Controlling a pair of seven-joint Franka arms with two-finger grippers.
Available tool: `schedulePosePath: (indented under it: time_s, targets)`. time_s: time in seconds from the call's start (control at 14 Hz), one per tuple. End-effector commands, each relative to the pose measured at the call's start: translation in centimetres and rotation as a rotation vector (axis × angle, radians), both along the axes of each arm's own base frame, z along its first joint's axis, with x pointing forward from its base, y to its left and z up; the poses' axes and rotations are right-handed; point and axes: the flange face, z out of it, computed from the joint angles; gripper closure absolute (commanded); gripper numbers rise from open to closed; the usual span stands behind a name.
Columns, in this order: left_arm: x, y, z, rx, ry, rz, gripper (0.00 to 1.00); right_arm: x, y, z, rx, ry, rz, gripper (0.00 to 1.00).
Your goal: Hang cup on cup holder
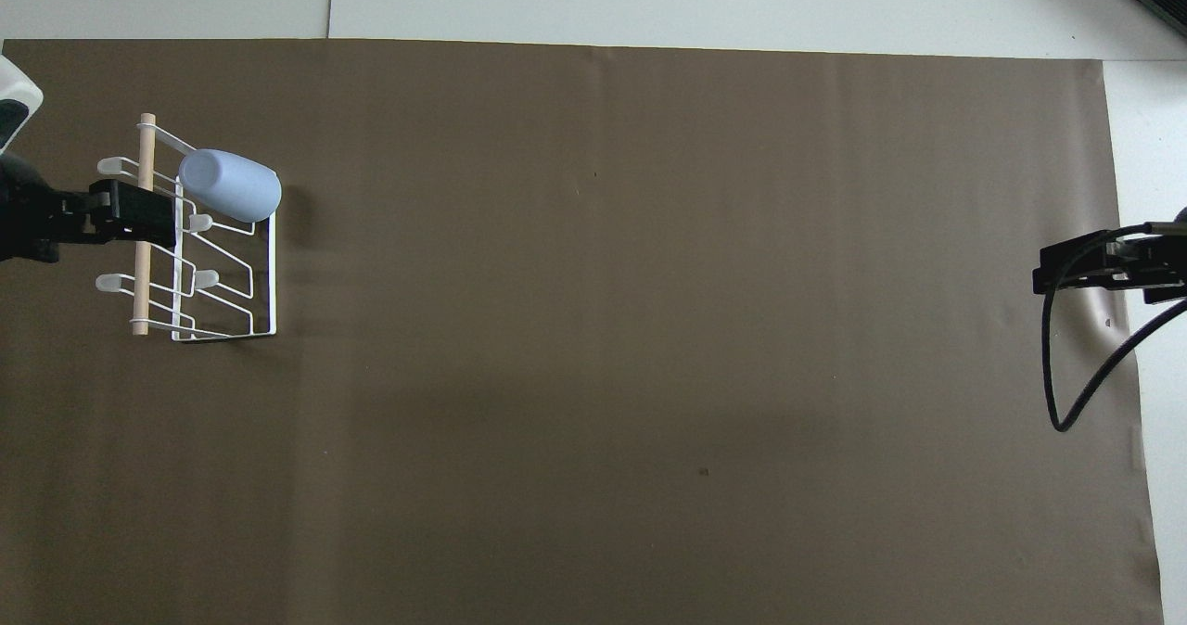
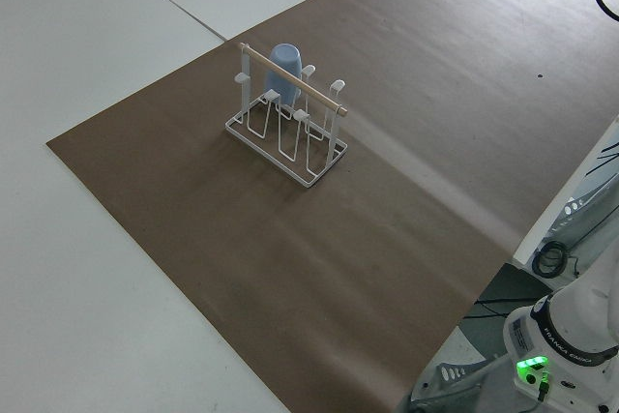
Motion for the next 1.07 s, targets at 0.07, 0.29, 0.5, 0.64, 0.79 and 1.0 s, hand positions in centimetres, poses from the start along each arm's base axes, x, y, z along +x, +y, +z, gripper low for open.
schedulePosePath:
  time_s: [0.07,0.29,0.5,0.64,0.79,1.0]
  targets:
    - [-0.5,2.0,0.5,-0.053,0.064,-0.086,0.0,-0.6,0.2,0.0,0.016,0.013,-0.007,0.0]
    - [-1.6,1.2,1.4,-0.054,0.073,-0.17,0.0,-0.8,0.2,0.4,0.016,0.004,-0.01,0.0]
    - [-1.7,1.4,1.7,-0.051,0.062,-0.185,0.0,-1.1,0.1,0.8,0.016,-0.002,-0.01,0.0]
    - [-1.7,0.7,1.7,-0.044,0.057,-0.219,0.0,-1.0,0.1,0.8,0.016,-0.004,-0.01,0.0]
    - [-1.8,0.5,1.7,-0.045,0.065,-0.224,0.0,-1.0,0.1,0.8,0.016,-0.007,-0.009,0.0]
    - [-2.1,0.1,0.7,-0.046,0.105,-0.23,0.0,-1.0,0.1,0.8,0.015,-0.007,-0.012,0.0]
